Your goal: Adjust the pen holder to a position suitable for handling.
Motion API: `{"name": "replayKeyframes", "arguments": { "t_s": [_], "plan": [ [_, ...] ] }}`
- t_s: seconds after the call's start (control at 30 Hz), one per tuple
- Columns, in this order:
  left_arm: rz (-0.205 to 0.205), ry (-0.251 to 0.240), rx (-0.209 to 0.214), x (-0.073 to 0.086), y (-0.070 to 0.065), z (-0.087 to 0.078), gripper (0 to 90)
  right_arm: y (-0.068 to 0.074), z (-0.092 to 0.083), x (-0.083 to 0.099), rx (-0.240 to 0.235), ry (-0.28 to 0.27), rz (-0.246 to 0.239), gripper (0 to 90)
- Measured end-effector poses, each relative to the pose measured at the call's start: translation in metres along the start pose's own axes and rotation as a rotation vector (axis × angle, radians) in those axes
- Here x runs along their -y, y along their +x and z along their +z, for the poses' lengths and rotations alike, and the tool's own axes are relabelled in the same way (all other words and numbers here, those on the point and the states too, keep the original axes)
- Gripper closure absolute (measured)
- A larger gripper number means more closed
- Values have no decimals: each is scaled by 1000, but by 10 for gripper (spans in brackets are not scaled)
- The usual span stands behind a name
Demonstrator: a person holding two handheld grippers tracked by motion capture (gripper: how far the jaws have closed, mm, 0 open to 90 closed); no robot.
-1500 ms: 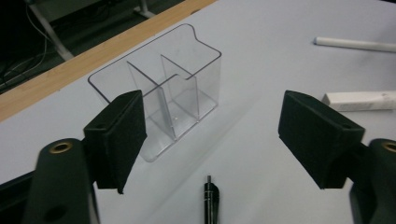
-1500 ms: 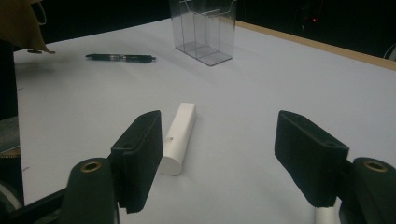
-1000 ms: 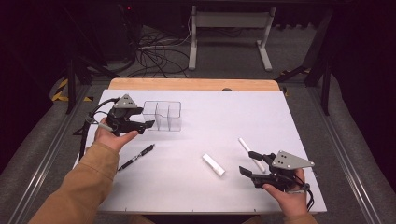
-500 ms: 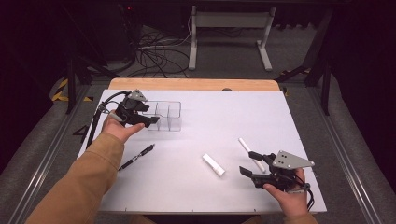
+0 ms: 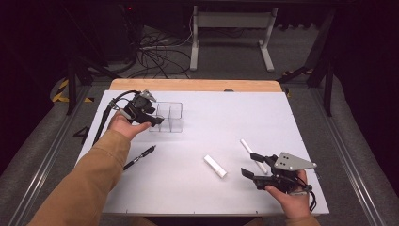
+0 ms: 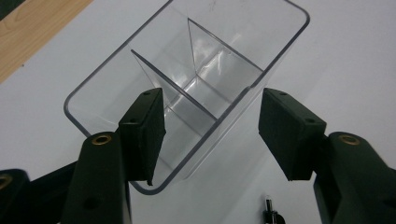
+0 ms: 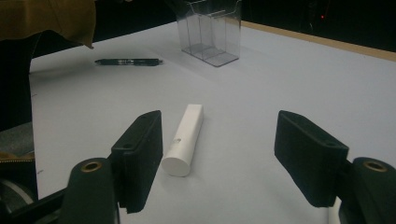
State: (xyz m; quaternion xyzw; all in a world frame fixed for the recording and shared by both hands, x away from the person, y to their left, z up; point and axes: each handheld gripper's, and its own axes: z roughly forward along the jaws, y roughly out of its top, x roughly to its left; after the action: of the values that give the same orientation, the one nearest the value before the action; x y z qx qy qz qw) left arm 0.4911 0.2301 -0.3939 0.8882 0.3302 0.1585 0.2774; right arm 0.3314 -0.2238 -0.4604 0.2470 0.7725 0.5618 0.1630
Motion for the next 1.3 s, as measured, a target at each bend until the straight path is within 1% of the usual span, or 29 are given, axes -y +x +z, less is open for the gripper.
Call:
{"name": "replayKeyframes", "arguments": {
  "t_s": [0.07,0.13,0.17,0.2,0.23,0.3,0.4,0.5,0.53,0.57,0.6,0.63,0.67,0.7,0.77,0.9,0.93,1.23,1.3],
  "plan": [
    [-13,19,8,0,1,5,417,0,0,0,0,-1,0,330],
    [-10,40,11,0,2,8,419,0,-1,0,2,-1,2,330],
    [-10,40,11,0,2,8,419,0,-1,0,2,-1,2,330],
    [-8,55,11,1,2,11,419,0,-1,0,3,0,3,329],
    [-8,55,11,1,2,11,416,0,0,0,2,-1,1,329],
    [-1,60,-3,0,2,12,414,0,0,0,2,0,1,330],
    [-1,53,-5,-1,2,13,399,0,0,1,1,0,1,329],
    [6,58,-9,-1,2,14,392,0,0,1,-1,0,2,329],
    [9,57,0,-1,1,13,407,0,1,1,-1,2,3,328],
    [9,57,0,-1,1,13,444,0,1,1,-1,2,3,328],
    [16,73,16,0,1,14,486,0,1,1,-1,2,4,328],
    [16,73,16,0,1,14,491,0,1,1,-1,2,4,328],
    [32,90,3,0,-1,15,511,0,1,1,-1,2,4,328],
    [48,112,-1,0,-2,16,519,0,1,1,-1,3,4,327],
    [53,115,-11,0,-3,17,532,0,1,1,-2,3,5,327],
    [59,119,-6,0,-2,17,544,0,2,2,-1,6,5,325],
    [77,128,-5,0,-2,16,549,0,2,2,-3,6,7,325],
    [98,162,-5,1,-5,14,605,0,2,2,-5,7,10,325],
    [114,166,-3,1,-6,13,613,0,2,2,-5,7,10,325]
  ]
}}
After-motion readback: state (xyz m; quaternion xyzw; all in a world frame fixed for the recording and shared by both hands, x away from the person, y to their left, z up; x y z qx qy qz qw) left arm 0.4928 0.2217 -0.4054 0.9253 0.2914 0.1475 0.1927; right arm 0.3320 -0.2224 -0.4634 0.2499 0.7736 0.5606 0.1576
